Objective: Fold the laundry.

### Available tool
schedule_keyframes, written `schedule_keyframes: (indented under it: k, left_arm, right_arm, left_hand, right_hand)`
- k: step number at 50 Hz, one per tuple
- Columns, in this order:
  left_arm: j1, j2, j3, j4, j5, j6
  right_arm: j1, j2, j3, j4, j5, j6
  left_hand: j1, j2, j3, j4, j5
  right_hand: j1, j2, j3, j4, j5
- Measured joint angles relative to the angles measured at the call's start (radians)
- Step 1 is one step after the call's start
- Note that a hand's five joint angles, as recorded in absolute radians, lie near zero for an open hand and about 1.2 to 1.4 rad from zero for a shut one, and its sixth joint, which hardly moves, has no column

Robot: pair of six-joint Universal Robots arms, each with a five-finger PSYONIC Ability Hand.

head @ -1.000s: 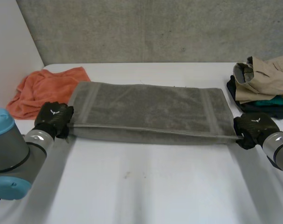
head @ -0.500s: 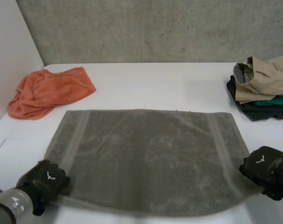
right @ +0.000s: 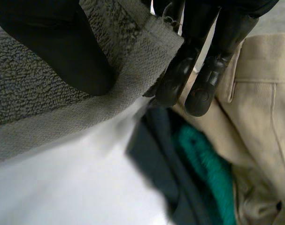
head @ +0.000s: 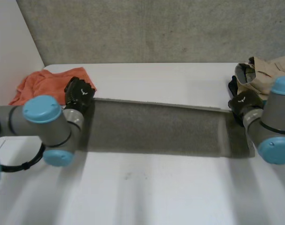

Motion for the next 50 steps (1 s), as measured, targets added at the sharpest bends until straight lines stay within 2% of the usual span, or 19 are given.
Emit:
schedule_keyframes:
  k: [1,4,5,6,7,8,9,10,13,18,24,25,26,27,28,29,33,40,50]
  left_arm:
    - [-0.004,-0.023,0.03,0.002,-0.003,0.0]
    - [-0.015,-0.092,0.118,0.004,-0.006,-0.002]
    - [-0.017,-0.098,0.124,0.004,-0.006,-0.002]
    - [-0.023,-0.107,0.137,0.006,-0.003,-0.004]
    - [-0.025,-0.11,0.14,0.007,-0.003,-0.004]
    - [-0.033,-0.115,0.146,0.012,0.0,-0.006]
    - [-0.045,-0.116,0.148,0.02,0.003,-0.009]
    - [-0.049,-0.116,0.147,0.022,0.003,-0.009]
    - [-0.075,-0.102,0.131,0.041,0.003,-0.012]
    - [-0.094,-0.039,0.058,0.057,-0.004,-0.014]
    - [-0.096,0.11,-0.123,0.059,-0.005,-0.029]
    - [-0.096,0.11,-0.123,0.059,-0.005,-0.029]
    - [-0.096,0.168,-0.195,0.059,-0.003,-0.047]
    - [-0.097,0.2,-0.234,0.06,-0.002,-0.063]
    - [-0.097,0.2,-0.234,0.06,-0.002,-0.063]
    - [-0.098,0.255,-0.3,0.06,0.001,-0.1]
    - [-0.1,0.342,-0.401,0.059,0.005,-0.198]
    - [-0.094,0.4,-0.462,0.057,0.009,-0.336]
    - [-0.089,0.394,-0.458,0.053,0.007,-0.36]
  right_arm:
    - [0.003,0.016,-0.02,-0.005,0.003,-0.001]
    - [0.017,0.096,-0.119,-0.021,0.019,-0.003]
    - [0.018,0.101,-0.125,-0.022,0.021,-0.003]
    - [0.021,0.112,-0.139,-0.022,0.028,-0.002]
    - [0.025,0.123,-0.154,-0.022,0.037,-0.001]
    - [0.03,0.134,-0.17,-0.022,0.05,0.001]
    - [0.036,0.14,-0.183,-0.021,0.066,0.005]
    - [0.039,0.14,-0.185,-0.021,0.072,0.008]
    - [0.054,0.109,-0.176,-0.018,0.094,0.033]
    - [0.057,0.025,-0.113,-0.015,0.077,0.095]
    - [0.03,-0.176,0.069,0.009,-0.07,0.24]
    - [0.03,-0.176,0.069,0.009,-0.07,0.24]
    - [-0.001,-0.243,0.139,0.032,-0.134,0.28]
    - [-0.02,-0.27,0.169,0.047,-0.16,0.294]
    - [-0.02,-0.27,0.169,0.047,-0.16,0.294]
    - [-0.06,-0.311,0.224,0.079,-0.209,0.313]
    - [-0.14,-0.362,0.324,0.136,-0.292,0.329]
    - [-0.2,-0.354,0.418,0.118,-0.35,0.323]
    - [-0.196,-0.222,0.416,0.004,-0.339,0.303]
  left_hand:
    - [-0.001,-0.002,0.0,0.0,0.0]
    - [-0.24,-0.254,-0.249,-0.258,-0.22]
    - [-0.24,-0.254,-0.249,-0.258,-0.22]
    - [-0.553,-0.553,-0.521,-0.537,-0.498]
    - [-0.553,-0.553,-0.521,-0.537,-0.498]
    - [-0.814,-0.775,-0.762,-0.784,-0.74]
    - [-0.932,-0.934,-0.924,-0.943,-0.889]
    - [-0.932,-0.934,-0.924,-0.943,-0.889]
    - [-0.943,-0.993,-0.983,-0.998,-0.932]
    - [-0.943,-0.994,-0.983,-0.998,-0.933]
    - [-0.943,-0.994,-0.983,-0.998,-0.933]
    - [-0.943,-0.994,-0.983,-0.998,-0.933]
    - [-0.943,-0.994,-0.983,-0.998,-0.933]
    - [-0.943,-0.994,-0.983,-0.998,-0.933]
    - [-0.943,-0.994,-0.983,-0.998,-0.933]
    - [-0.943,-0.994,-0.983,-0.998,-0.933]
    - [-0.943,-0.994,-0.983,-0.998,-0.933]
    - [-0.943,-0.994,-0.983,-0.998,-0.933]
    - [-0.943,-0.994,-0.983,-0.998,-0.933]
  right_hand:
    - [0.0,0.0,0.0,0.0,0.0]
    - [-0.3,-0.366,-0.353,-0.352,-0.327]
    - [-0.354,-0.422,-0.408,-0.407,-0.381]
    - [-0.373,-0.442,-0.427,-0.426,-0.401]
    - [-0.373,-0.442,-0.427,-0.426,-0.401]
    - [-0.717,-0.836,-0.828,-0.828,-0.805]
    - [-0.765,-0.901,-0.908,-0.908,-0.886]
    - [-0.785,-0.942,-0.953,-0.941,-0.922]
    - [-0.789,-0.957,-0.975,-0.951,-0.933]
    - [-0.789,-0.957,-0.975,-0.951,-0.933]
    - [-0.789,-0.957,-0.975,-0.951,-0.933]
    - [-0.789,-0.957,-0.975,-0.951,-0.933]
    - [-0.789,-0.957,-0.975,-0.951,-0.933]
    - [-0.789,-0.957,-0.975,-0.951,-0.933]
    - [-0.789,-0.957,-0.975,-0.951,-0.933]
    - [-0.789,-0.957,-0.975,-0.951,-0.933]
    - [-0.789,-0.955,-0.972,-0.951,-0.933]
    - [-0.706,-0.848,-0.852,-0.858,-0.839]
    - [-0.603,-0.75,-0.732,-0.734,-0.736]
